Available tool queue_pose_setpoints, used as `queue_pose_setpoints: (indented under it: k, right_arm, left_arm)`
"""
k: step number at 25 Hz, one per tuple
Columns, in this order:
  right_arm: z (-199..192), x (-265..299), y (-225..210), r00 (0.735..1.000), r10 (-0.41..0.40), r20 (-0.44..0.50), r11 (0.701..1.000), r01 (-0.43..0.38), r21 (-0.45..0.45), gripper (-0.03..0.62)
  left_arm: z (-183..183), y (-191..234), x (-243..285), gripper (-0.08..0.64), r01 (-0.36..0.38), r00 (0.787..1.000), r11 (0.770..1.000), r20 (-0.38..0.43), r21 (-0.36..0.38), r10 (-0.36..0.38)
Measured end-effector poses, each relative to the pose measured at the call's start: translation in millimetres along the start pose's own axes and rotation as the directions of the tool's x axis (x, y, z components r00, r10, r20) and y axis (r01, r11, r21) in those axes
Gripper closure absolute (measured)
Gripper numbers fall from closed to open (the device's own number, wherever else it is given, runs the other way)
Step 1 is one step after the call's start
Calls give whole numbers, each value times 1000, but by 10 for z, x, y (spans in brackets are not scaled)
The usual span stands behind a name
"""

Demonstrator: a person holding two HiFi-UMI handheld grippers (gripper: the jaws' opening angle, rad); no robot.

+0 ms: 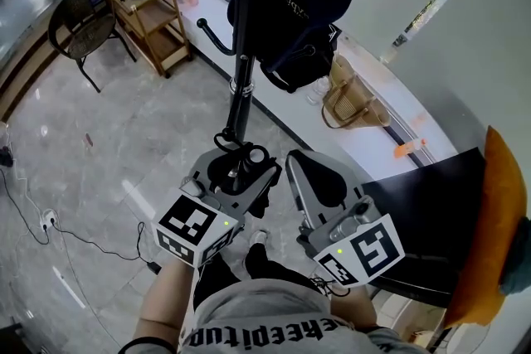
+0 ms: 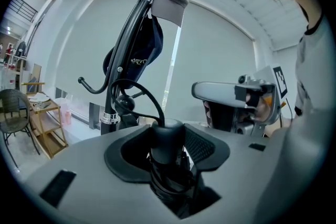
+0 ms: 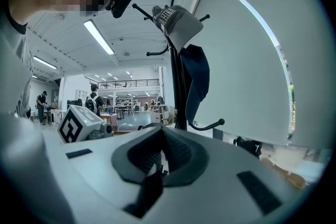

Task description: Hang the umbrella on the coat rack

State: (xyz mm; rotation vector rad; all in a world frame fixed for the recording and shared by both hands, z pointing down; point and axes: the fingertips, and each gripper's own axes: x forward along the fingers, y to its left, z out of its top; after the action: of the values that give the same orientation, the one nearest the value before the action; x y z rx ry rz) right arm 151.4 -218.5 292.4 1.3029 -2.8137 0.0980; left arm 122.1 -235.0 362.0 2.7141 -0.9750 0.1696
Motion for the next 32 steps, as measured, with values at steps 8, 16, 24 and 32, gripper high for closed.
queue_pose_setpoints:
  k: [8,16,24,32]
  right_arm:
    - [-31,8,-36,1000,-6,-4,1000,6,6,581]
    - [-24,22,-65,1000,-12,-2,1000,12,8,581]
    - [-38,37,-118,1000,-20,-4,1000,20,13,581]
    - [-43,46,-119,1000,-23,-6,1000,23,13,581]
  left_arm:
    - [-39,55,61,355,7,1000,1000,-16,-2,-7]
    - [-35,106,104,355,8,1000,1000,-28,3,-8]
    - [-40,180,162,355,4,999,1000,-42,6,-3]
    - [-103,250,185,354,12,999,999,-48,-43,-14]
